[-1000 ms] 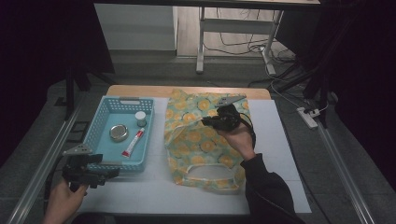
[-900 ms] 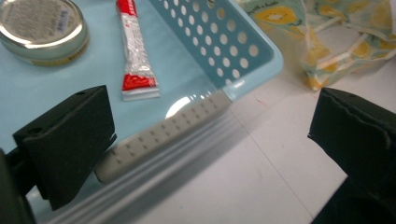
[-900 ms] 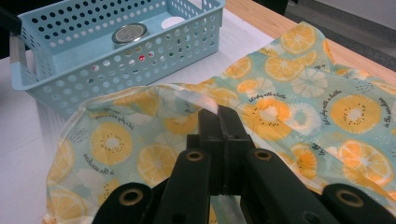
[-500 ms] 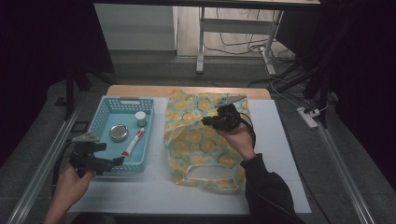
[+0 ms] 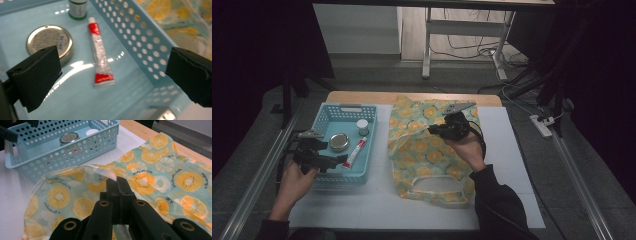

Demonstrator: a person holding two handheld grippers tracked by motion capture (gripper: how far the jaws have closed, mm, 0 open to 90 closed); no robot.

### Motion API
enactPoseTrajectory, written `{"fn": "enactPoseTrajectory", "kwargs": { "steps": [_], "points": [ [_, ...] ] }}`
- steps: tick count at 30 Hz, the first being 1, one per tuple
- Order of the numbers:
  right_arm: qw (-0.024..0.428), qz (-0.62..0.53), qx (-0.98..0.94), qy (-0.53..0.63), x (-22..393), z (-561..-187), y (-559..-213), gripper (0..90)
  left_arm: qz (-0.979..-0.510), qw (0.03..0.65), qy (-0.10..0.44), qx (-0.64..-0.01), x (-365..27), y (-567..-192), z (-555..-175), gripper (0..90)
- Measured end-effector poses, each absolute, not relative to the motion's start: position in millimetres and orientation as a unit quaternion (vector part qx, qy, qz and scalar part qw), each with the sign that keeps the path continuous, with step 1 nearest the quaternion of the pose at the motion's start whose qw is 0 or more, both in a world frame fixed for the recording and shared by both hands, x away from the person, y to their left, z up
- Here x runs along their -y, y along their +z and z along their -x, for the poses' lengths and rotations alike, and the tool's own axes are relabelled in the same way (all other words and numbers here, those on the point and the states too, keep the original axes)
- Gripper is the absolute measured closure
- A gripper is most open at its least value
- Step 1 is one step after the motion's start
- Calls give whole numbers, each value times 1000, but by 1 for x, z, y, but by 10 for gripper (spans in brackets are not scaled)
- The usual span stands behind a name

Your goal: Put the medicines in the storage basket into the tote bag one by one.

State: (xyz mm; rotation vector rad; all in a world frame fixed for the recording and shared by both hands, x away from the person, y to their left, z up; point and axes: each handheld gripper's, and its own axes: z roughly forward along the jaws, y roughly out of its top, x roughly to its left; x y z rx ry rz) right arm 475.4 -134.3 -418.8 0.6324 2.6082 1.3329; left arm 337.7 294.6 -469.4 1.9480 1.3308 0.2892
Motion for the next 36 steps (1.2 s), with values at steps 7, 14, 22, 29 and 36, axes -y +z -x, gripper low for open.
{"fn": "enactPoseTrajectory", "kwargs": {
  "steps": [7,14,22,29,36],
  "points": [
    [73,-210,-868,444,134,-475,-419,900,-754,359,110,-539,-298,-469,-355,0],
    [75,-202,-868,447,134,-474,-418,900,-766,324,113,-543,-296,-469,-373,0],
    [75,-203,-867,449,135,-474,-416,900,-767,312,113,-549,-300,-472,-390,0],
    [73,-205,-868,446,135,-475,-418,900,-765,307,98,-558,-302,-479,-409,0],
    [71,-205,-867,448,136,-476,-419,900,-765,296,105,-562,-303,-489,-424,0]
  ]
}}
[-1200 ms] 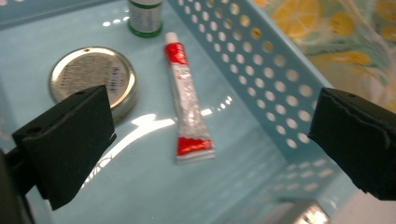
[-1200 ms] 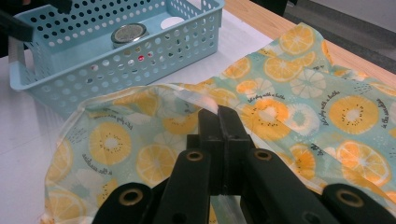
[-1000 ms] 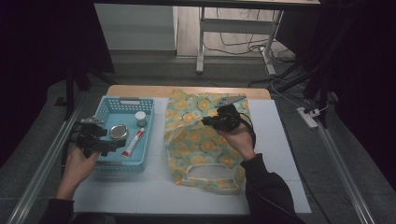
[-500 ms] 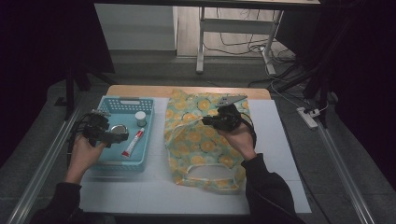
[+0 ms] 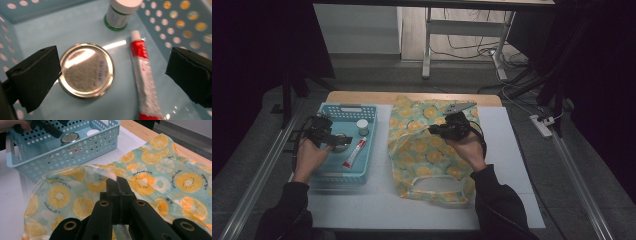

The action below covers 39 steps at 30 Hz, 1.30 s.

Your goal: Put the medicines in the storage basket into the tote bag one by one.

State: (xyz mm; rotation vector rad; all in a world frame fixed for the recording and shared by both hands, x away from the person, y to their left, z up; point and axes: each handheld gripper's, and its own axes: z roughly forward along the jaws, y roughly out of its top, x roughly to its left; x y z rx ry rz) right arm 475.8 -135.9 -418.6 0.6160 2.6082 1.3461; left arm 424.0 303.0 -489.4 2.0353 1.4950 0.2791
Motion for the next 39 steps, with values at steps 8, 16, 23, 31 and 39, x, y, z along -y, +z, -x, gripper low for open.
{"fn": "enactPoseTrajectory", "kwargs": {
  "steps": [8,16,23,31,39],
  "points": [
    [71,-202,-869,446,136,-476,-418,900,-779,273,100,-555,-302,-502,-439,0],
    [69,-201,-868,449,137,-475,-418,900,-793,237,97,-554,-301,-514,-448,0],
    [69,-199,-868,450,137,-476,-417,900,-799,204,86,-560,-297,-521,-453,0],
    [71,-197,-868,451,138,-475,-416,900,-796,173,78,-575,-294,-524,-456,29],
    [73,-196,-868,450,137,-475,-417,900,-792,151,84,-586,-295,-522,-455,188]
  ]
}}
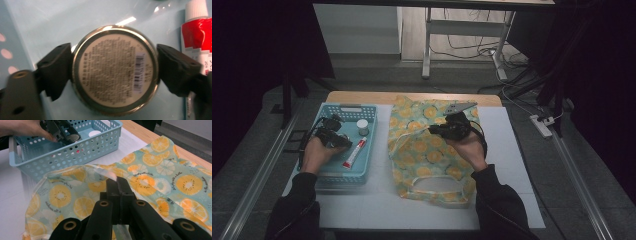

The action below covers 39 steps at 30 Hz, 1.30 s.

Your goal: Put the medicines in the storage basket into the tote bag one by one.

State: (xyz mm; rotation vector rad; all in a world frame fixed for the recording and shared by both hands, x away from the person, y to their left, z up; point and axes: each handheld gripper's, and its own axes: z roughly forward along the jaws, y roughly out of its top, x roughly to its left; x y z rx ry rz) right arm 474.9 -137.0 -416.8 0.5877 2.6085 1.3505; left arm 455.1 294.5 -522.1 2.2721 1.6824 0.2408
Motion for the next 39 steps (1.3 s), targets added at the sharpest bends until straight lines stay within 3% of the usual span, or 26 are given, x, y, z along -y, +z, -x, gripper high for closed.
{"fn": "enactPoseTrajectory", "kwargs": {
  "steps": [9,17,39],
  "points": [
    [74,-198,-868,450,137,-475,-417,900,-789,145,76,-592,-294,-520,-455,198],
    [76,-200,-866,451,138,-475,-416,900,-781,182,79,-592,-298,-506,-449,199],
    [80,-200,-863,456,138,-476,-417,900,-810,262,74,-518,-280,-469,-424,200]
  ]
}}
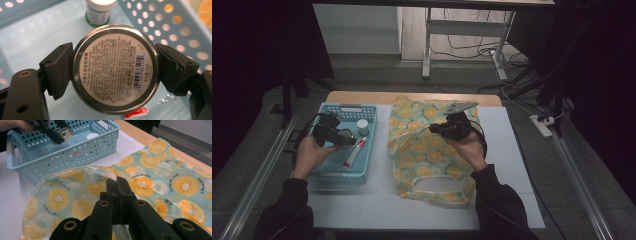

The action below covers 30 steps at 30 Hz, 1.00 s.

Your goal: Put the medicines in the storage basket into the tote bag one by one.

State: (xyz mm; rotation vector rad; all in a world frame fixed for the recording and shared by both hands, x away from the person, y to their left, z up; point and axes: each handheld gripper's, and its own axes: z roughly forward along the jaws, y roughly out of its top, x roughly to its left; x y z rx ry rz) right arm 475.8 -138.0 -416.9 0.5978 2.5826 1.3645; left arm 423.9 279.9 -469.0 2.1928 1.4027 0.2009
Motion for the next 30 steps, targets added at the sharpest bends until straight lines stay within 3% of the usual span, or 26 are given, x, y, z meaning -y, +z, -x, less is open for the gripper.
{"fn": "enactPoseTrajectory", "kwargs": {
  "steps": [30],
  "points": [
    [83,-200,-862,458,137,-475,-417,900,-846,311,69,-428,-223,-437,-390,200]
  ]
}}
